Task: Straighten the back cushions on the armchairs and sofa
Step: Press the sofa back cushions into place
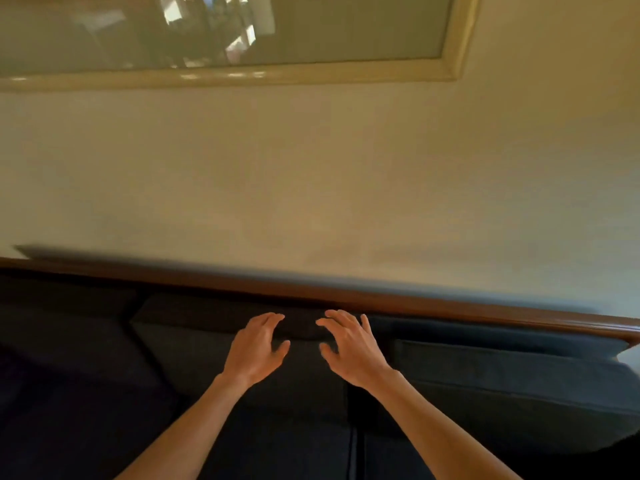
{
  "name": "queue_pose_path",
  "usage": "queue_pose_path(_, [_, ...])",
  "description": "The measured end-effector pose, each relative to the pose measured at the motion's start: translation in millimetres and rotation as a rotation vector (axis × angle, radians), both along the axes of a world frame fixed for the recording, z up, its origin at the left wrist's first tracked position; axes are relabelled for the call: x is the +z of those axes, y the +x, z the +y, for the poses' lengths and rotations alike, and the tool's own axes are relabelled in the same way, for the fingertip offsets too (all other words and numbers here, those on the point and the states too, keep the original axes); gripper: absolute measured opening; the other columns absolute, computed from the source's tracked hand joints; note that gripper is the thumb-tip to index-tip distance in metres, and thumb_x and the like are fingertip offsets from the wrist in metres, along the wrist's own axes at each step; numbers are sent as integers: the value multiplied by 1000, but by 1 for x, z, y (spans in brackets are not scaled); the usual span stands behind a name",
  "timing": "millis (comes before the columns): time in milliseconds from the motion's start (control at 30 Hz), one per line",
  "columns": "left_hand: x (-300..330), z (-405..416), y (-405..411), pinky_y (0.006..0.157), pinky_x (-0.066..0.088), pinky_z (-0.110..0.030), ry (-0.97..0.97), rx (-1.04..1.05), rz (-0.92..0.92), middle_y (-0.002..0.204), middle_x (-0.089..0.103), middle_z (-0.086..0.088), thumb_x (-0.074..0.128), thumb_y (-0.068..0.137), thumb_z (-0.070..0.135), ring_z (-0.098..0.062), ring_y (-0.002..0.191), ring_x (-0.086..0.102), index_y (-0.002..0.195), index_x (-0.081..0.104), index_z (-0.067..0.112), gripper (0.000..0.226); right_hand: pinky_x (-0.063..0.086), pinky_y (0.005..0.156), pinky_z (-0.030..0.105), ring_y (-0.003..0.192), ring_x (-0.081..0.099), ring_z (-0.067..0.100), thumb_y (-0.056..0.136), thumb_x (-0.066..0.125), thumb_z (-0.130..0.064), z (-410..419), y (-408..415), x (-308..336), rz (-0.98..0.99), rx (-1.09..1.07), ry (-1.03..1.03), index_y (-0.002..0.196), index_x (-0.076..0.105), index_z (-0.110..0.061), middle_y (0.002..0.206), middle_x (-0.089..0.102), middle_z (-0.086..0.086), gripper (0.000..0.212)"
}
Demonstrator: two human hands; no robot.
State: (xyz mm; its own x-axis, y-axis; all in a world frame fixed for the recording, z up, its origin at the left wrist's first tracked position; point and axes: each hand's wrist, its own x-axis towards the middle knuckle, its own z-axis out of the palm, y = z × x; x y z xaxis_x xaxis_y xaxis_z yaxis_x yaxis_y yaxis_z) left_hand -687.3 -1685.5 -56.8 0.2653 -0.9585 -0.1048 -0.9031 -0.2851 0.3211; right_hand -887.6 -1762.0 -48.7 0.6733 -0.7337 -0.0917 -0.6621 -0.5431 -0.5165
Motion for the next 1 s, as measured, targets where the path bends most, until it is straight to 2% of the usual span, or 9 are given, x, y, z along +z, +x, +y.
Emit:
queue_pose_path(100, [-12,5,80,111,38,-42,40,-48,-37,151,39,0,65,81,57,-19,141,34,147,35,23,80,2,120,54,151,14,18,96,54,-42,13,71,-18,96,6,0,150,36,-28,161,26,-4,58])
queue_pose_path(200, [-28,9,143,118,17,-52,218,-129,-102,163,8,-2,62,68,78,-24,150,5,154,8,28,113,2,119,58,152,8,22,90,60,-50,18,121,-37,222,4,-17,154,24,-27,164,17,0,77])
queue_pose_path(267, [-39,12,175,119,9,-56,285,-178,-129,164,-7,-2,64,63,80,-25,151,-6,154,-3,31,123,1,118,61,152,3,26,85,65,-54,19,142,-47,315,-5,-30,156,15,-26,165,8,3,92])
queue_pose_path(367, [-50,14,212,118,5,-60,307,-263,-177,163,-14,0,70,62,76,-23,150,-11,154,-8,34,127,1,116,64,152,-4,30,76,74,-58,20,161,-58,470,-23,-61,158,1,-24,166,-1,8,114])
queue_pose_path(467, [-53,11,230,116,2,-63,261,-269,-218,164,-8,-1,76,60,70,-22,150,-10,153,-9,36,131,1,116,64,152,-5,30,71,81,-55,14,164,-60,554,-38,-89,157,-9,-24,166,-2,10,128])
queue_pose_path(567, [-55,11,246,116,3,-64,262,-269,-263,163,6,-5,82,58,63,-25,151,-3,154,-8,31,135,2,116,64,152,1,31,68,85,-49,15,167,-62,594,-59,-85,157,-10,-21,165,5,11,134])
queue_pose_path(700, [-61,16,254,116,11,-64,233,-247,-247,158,21,-6,88,53,56,-29,149,11,155,4,31,134,6,116,65,150,14,31,60,88,-53,10,168,-63,605,-92,-67,156,6,-16,160,17,11,131])
queue_pose_path(833, [-58,19,245,113,20,-64,187,-235,-275,152,31,-3,89,52,57,-28,145,22,151,19,31,124,14,117,63,142,31,32,58,88,-53,10,160,-62,587,-77,-111,151,22,-15,149,38,8,121])
queue_pose_path(1000, [-58,24,233,110,24,-63,121,-232,-300,148,38,-2,88,50,58,-28,141,29,148,27,31,119,20,117,59,140,34,31,58,88,-52,15,148,-61,565,-75,-146,150,25,-16,147,42,8,116])
